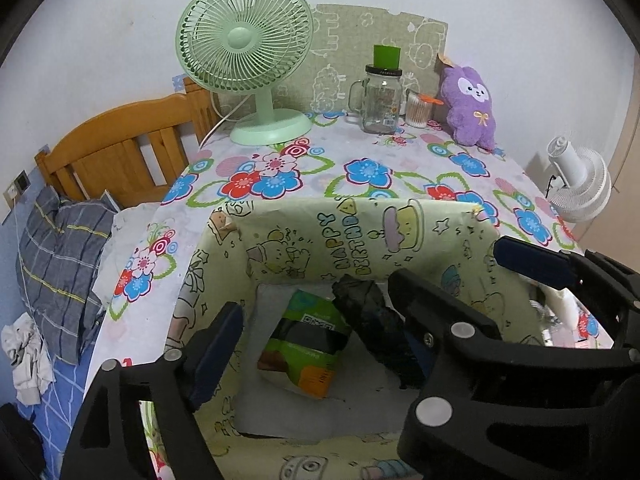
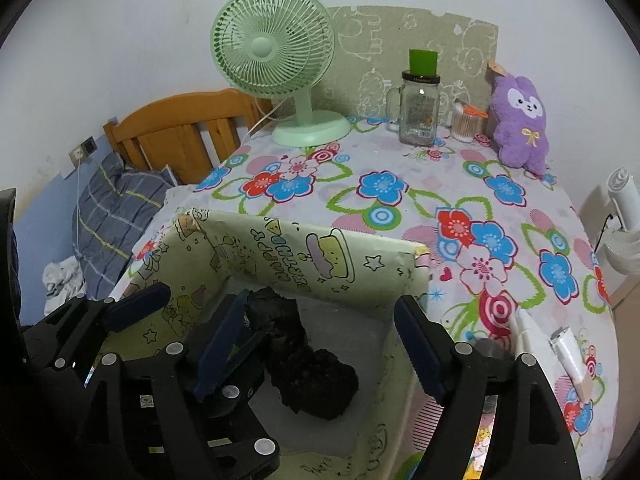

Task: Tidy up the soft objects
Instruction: 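Open both tools to drop the tissue pack and sock inside the box, then withdraw both tools from the box back toward the remaining items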

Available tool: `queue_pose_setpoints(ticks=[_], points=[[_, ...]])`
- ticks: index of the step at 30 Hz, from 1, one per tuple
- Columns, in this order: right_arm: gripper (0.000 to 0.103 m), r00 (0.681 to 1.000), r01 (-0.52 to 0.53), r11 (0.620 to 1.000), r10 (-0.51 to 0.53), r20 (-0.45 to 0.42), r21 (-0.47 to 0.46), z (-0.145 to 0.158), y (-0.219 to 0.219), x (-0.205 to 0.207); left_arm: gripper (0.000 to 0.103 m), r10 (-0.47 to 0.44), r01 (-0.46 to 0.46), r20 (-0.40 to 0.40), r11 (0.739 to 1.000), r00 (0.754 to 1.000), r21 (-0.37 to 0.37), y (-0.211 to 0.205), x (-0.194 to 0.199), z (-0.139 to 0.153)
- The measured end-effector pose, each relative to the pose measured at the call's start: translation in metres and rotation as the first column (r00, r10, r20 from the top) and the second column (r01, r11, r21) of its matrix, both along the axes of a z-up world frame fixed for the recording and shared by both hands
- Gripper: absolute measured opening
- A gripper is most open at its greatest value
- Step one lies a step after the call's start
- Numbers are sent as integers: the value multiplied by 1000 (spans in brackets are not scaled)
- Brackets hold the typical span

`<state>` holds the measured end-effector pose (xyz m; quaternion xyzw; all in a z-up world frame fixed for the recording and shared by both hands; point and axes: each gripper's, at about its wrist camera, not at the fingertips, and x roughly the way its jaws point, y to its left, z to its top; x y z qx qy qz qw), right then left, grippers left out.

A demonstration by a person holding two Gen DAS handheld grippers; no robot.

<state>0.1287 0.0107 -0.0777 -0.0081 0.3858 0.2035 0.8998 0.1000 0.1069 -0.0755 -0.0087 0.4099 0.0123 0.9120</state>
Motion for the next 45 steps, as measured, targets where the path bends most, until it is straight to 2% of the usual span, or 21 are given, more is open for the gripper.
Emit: queue_pose_setpoints(ticks=[4, 13, 26, 37, 45], points=[[81, 1000, 7, 1000, -7, 17, 7, 8, -6, -6, 88, 0, 0, 21, 1000, 1000, 1, -6, -5, 8], [89, 998, 25, 999, -27, 63, 34, 24, -24, -21, 93, -5, 4, 75, 1000, 997, 13, -22, -19, 27], [91, 990, 55, 997, -62, 129, 57, 47, -55, -45, 96, -23, 18, 133, 999, 991, 33, -48, -37, 49], [91, 981, 100, 991, -113, 158, 88, 58, -97, -68, 97, -27, 21, 199, 999, 980, 31, -81, -58, 63], [91, 974, 126, 990, -137, 183, 68, 60, -122, -84, 97, -36, 31, 205, 999, 978, 28, -107, -70, 64]])
